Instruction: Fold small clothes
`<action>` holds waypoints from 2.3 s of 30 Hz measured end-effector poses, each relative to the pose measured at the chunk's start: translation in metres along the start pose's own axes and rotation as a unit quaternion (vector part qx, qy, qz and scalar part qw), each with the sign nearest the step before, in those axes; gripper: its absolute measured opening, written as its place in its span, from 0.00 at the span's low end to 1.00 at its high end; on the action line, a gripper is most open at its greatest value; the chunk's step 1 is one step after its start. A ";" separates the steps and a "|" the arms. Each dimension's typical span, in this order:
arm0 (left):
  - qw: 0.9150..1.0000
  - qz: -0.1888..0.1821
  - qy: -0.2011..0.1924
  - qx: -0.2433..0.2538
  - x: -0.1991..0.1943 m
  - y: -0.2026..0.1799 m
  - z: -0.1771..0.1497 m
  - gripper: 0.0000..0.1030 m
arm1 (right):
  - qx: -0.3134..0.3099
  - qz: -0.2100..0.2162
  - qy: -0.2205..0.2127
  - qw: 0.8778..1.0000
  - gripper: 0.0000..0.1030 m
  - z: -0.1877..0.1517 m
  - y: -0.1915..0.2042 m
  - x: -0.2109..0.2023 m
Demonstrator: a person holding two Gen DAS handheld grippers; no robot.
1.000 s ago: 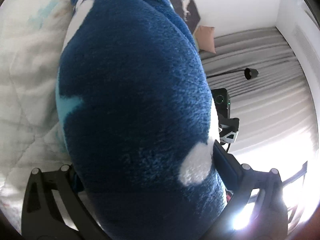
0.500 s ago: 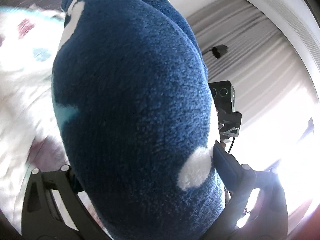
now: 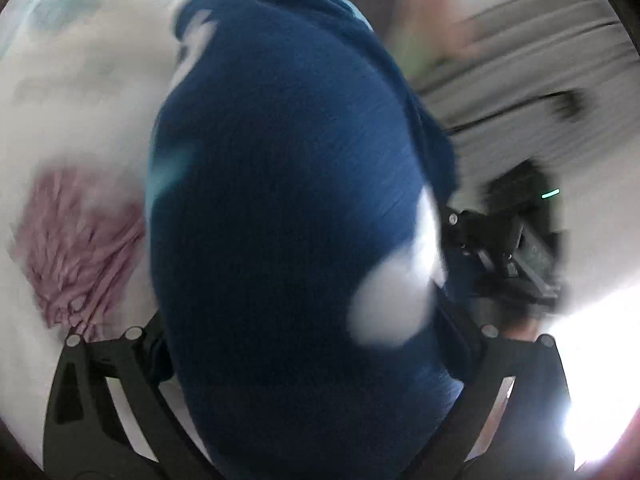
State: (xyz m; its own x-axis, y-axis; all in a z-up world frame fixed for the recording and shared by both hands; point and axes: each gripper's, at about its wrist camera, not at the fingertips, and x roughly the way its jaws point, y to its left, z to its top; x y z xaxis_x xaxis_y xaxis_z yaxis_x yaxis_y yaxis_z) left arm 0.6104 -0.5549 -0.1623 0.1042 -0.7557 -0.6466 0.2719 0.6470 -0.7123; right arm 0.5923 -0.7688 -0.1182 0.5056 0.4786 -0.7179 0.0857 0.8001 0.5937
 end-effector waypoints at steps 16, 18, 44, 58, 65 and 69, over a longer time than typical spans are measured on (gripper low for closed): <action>0.980 0.130 -0.064 0.137 -0.072 -0.068 -0.005 0.99 | 0.015 -0.273 -0.184 0.944 0.85 -0.028 0.045 -0.089; 0.970 0.160 -0.074 0.166 -0.098 -0.081 -0.014 0.99 | -0.010 -0.287 -0.185 0.940 0.86 -0.036 0.075 -0.106; 0.894 0.258 -0.298 0.214 -0.411 -0.091 -0.263 0.99 | -0.056 -0.275 -0.247 0.928 0.90 -0.338 0.305 -0.245; 0.857 0.262 -0.375 0.238 -0.454 -0.085 -0.415 0.99 | -0.184 -0.326 -0.306 0.875 0.91 -0.510 0.378 -0.208; 0.844 0.272 -0.401 0.228 -0.455 -0.075 -0.441 0.99 | -0.195 -0.333 -0.316 0.867 0.91 -0.533 0.379 -0.201; 0.853 0.270 -0.384 0.228 -0.449 -0.071 -0.442 0.99 | -0.187 -0.330 -0.322 0.867 0.91 -0.537 0.375 -0.203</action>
State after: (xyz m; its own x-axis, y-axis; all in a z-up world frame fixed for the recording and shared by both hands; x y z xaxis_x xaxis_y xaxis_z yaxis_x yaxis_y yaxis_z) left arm 0.1213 -0.2161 0.0577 0.8801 -0.3173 -0.3532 0.3116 0.9473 -0.0748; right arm 0.0604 -0.3719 0.0549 0.8375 -0.3340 -0.4326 0.3162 0.9417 -0.1149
